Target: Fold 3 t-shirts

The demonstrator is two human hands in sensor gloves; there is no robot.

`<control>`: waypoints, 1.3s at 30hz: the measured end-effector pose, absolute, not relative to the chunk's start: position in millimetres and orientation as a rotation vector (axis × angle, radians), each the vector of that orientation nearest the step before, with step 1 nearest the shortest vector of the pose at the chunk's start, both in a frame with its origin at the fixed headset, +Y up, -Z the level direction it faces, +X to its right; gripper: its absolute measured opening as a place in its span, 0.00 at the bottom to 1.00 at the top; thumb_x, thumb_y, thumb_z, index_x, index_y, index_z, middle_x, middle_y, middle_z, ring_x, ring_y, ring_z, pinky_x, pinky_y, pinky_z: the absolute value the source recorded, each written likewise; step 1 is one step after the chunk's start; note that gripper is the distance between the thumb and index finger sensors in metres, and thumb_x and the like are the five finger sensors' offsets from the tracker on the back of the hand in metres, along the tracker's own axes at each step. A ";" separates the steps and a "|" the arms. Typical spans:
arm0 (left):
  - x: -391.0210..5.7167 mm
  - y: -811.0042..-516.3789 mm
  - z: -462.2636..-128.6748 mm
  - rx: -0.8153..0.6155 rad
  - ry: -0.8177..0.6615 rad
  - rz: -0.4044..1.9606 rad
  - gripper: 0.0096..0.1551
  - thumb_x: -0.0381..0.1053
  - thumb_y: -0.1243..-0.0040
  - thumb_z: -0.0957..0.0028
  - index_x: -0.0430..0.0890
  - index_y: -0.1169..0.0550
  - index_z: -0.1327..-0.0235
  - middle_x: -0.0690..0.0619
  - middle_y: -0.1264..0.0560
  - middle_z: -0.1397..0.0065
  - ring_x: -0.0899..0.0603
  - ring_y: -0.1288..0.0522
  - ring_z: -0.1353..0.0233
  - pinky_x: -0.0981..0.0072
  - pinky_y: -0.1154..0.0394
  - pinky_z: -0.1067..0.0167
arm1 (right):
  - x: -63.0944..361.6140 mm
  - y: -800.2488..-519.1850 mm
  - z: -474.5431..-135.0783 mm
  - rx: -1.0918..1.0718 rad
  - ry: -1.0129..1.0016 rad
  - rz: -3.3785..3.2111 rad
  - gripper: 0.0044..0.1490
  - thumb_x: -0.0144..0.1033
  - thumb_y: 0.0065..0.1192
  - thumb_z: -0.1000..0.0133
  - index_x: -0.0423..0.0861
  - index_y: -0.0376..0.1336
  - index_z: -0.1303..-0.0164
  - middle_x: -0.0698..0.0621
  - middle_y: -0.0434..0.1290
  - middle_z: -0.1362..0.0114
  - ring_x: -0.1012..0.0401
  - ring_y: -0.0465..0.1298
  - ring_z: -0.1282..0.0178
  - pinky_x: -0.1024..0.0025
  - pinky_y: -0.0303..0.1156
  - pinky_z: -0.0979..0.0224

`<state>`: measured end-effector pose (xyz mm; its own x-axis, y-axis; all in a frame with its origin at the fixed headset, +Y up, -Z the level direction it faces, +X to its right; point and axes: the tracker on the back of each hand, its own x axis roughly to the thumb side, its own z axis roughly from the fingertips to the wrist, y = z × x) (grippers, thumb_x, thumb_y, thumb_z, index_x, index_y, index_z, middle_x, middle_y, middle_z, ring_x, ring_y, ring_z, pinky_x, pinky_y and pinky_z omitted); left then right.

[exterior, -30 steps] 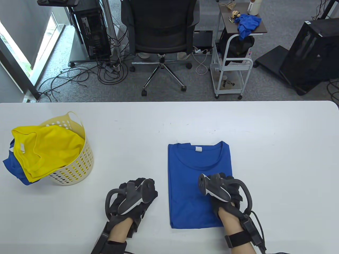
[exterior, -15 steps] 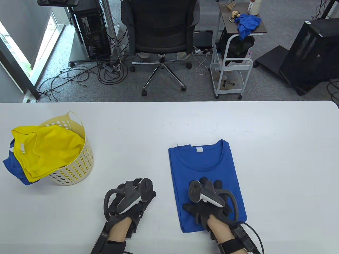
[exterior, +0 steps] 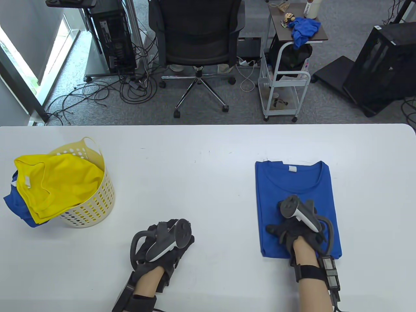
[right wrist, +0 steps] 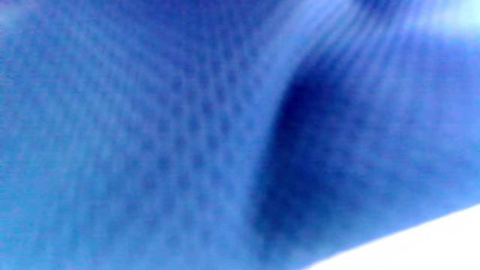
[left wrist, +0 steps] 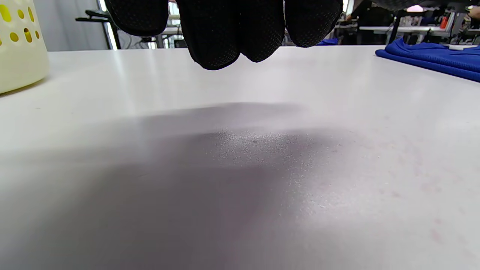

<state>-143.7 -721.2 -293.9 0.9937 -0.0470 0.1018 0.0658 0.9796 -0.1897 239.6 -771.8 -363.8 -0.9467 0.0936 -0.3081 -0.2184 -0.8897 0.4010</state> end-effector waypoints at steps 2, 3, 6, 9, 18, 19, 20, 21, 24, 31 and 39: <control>-143.1 -721.7 -294.0 -0.196 -0.100 -0.060 0.37 0.71 0.56 0.56 0.66 0.34 0.30 0.59 0.31 0.24 0.48 0.29 0.25 0.45 0.33 0.25 | 246.2 -772.9 -366.7 -0.429 0.647 2.857 0.55 0.69 0.59 0.60 0.69 0.35 0.30 0.54 0.30 0.16 0.34 0.32 0.20 0.22 0.44 0.29; -143.0 -721.5 -294.1 -0.198 -0.101 -0.062 0.37 0.72 0.56 0.56 0.66 0.34 0.30 0.59 0.31 0.24 0.48 0.29 0.25 0.45 0.33 0.25 | 249.2 -773.1 -368.5 -0.427 0.649 2.853 0.55 0.69 0.59 0.60 0.69 0.35 0.30 0.55 0.30 0.16 0.35 0.31 0.20 0.22 0.43 0.29; -145.3 -721.1 -295.2 -0.200 -0.093 -0.066 0.37 0.72 0.56 0.57 0.66 0.34 0.30 0.59 0.32 0.24 0.47 0.30 0.25 0.44 0.34 0.25 | 255.3 -773.2 -373.1 -0.430 0.650 2.849 0.55 0.69 0.60 0.60 0.69 0.35 0.30 0.55 0.30 0.17 0.35 0.31 0.20 0.22 0.43 0.30; -150.0 -722.7 -296.9 -0.213 -0.075 -0.071 0.38 0.72 0.56 0.57 0.66 0.35 0.29 0.58 0.32 0.23 0.47 0.31 0.23 0.43 0.35 0.24 | 260.5 -773.9 -376.9 -0.441 0.636 2.840 0.55 0.69 0.60 0.60 0.69 0.35 0.30 0.55 0.30 0.17 0.35 0.31 0.20 0.22 0.42 0.30; -156.0 -726.0 -298.7 -0.241 -0.048 -0.062 0.44 0.73 0.56 0.57 0.64 0.42 0.24 0.58 0.39 0.17 0.44 0.43 0.15 0.42 0.40 0.20 | 264.7 -774.6 -380.0 -0.447 0.637 2.830 0.56 0.68 0.60 0.60 0.67 0.35 0.30 0.55 0.30 0.17 0.35 0.30 0.20 0.21 0.41 0.30; -156.0 -725.9 -298.8 -0.240 -0.048 -0.062 0.44 0.73 0.56 0.57 0.63 0.43 0.23 0.57 0.40 0.17 0.44 0.44 0.15 0.42 0.42 0.20 | 262.9 -773.4 -379.8 -0.440 0.650 2.843 0.56 0.68 0.59 0.59 0.67 0.35 0.29 0.54 0.30 0.16 0.34 0.30 0.20 0.20 0.42 0.29; -156.0 -725.3 -298.5 -0.238 -0.052 -0.058 0.45 0.73 0.56 0.57 0.62 0.44 0.23 0.57 0.41 0.17 0.45 0.45 0.15 0.42 0.44 0.19 | 258.8 -769.9 -378.8 -0.410 0.666 2.879 0.56 0.67 0.59 0.58 0.65 0.34 0.29 0.52 0.30 0.16 0.33 0.31 0.20 0.19 0.43 0.29; -156.0 -724.5 -297.7 -0.234 -0.057 -0.051 0.46 0.73 0.56 0.57 0.61 0.45 0.22 0.57 0.42 0.16 0.46 0.47 0.14 0.42 0.49 0.18 | 253.0 -763.5 -375.6 -0.359 0.684 2.928 0.58 0.66 0.60 0.58 0.64 0.32 0.28 0.51 0.31 0.16 0.31 0.33 0.20 0.20 0.45 0.28; -155.9 -723.2 -297.5 -0.222 -0.062 -0.044 0.48 0.72 0.56 0.57 0.59 0.46 0.21 0.57 0.43 0.16 0.46 0.51 0.15 0.46 0.52 0.18 | 230.5 -729.8 -360.6 -0.152 0.471 2.960 0.59 0.67 0.58 0.57 0.63 0.30 0.28 0.50 0.30 0.16 0.32 0.34 0.19 0.20 0.46 0.27; -157.4 -725.3 -298.8 -0.231 -0.045 -0.045 0.47 0.71 0.55 0.56 0.58 0.45 0.21 0.57 0.43 0.16 0.45 0.50 0.15 0.48 0.50 0.18 | 166.2 -691.0 -307.3 0.298 0.230 3.029 0.54 0.62 0.60 0.54 0.61 0.38 0.25 0.52 0.40 0.14 0.37 0.46 0.15 0.27 0.50 0.23; -159.7 -728.8 -303.6 -0.235 -0.017 -0.064 0.46 0.70 0.55 0.55 0.57 0.45 0.21 0.56 0.43 0.16 0.45 0.50 0.16 0.49 0.50 0.18 | 161.8 -728.2 -300.0 0.357 0.154 3.030 0.50 0.61 0.60 0.54 0.60 0.43 0.25 0.53 0.47 0.14 0.38 0.50 0.15 0.28 0.50 0.22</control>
